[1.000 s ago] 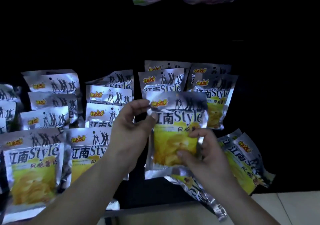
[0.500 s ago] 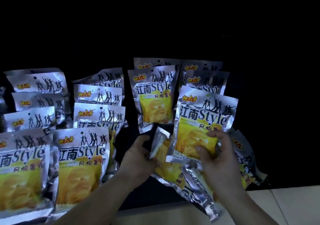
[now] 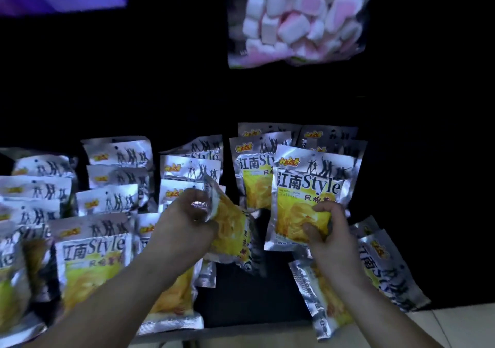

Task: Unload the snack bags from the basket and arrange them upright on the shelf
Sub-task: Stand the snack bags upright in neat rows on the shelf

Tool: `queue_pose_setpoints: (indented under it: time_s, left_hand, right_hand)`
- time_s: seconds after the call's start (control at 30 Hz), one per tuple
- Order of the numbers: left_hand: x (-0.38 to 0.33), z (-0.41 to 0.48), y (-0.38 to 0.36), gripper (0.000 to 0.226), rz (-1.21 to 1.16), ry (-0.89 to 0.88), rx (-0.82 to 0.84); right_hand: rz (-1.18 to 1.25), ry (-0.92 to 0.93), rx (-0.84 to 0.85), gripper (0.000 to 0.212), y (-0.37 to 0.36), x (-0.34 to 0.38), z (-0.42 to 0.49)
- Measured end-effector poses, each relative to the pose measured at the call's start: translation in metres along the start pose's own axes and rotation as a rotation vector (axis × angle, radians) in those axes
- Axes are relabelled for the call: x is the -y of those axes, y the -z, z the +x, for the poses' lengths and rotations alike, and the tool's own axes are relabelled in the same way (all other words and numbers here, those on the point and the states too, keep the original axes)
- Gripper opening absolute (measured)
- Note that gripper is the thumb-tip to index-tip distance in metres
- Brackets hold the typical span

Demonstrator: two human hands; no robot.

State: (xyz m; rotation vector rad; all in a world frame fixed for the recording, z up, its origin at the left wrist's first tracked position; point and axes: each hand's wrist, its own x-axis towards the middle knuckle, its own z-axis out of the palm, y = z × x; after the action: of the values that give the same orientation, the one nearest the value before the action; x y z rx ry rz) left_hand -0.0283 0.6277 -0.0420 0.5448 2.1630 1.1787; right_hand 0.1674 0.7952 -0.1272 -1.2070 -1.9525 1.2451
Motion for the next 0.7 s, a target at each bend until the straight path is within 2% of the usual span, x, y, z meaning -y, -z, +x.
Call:
queue_pose_setpoints:
  time_s: [0.1,0.17,0.27,0.43,0.57,0.7]
  left_hand:
    - [-0.001,-0.025,0.008,0.092,-0.021,-0.056,-0.082]
    - [0.007,-0.039,0.007,0.102,-0.019,-0.072,-0.088]
    - [0.032,-0.043,0.007,0.093,-0.063,-0.103,-0.139]
    - [0.058,-0.032,0.007,0.067,-0.175,-0.146,-0.272]
    - [0.061,-0.029,-0.001,0.063,-0.187,-0.157,-0.286]
    - [0.061,-0.039,-0.009,0.06,-0.249,-0.11,-0.288]
  right_hand:
    - [-0.085,0.048,0.074,0.031,-0.006,0.01,0.004]
    - [-0.102,0.066,0.125,0.032,-0.015,0.014,0.01]
    - [-0.105,0.085,0.2,0.033,-0.034,0.013,0.024]
    - [-0.111,0.119,0.289,0.037,-0.062,-0.008,0.045]
    - [-0.176,0.112,0.254,0.037,-0.065,-0.024,0.047]
    - [-0.238,0.189,0.233,0.049,-0.059,-0.027,0.048]
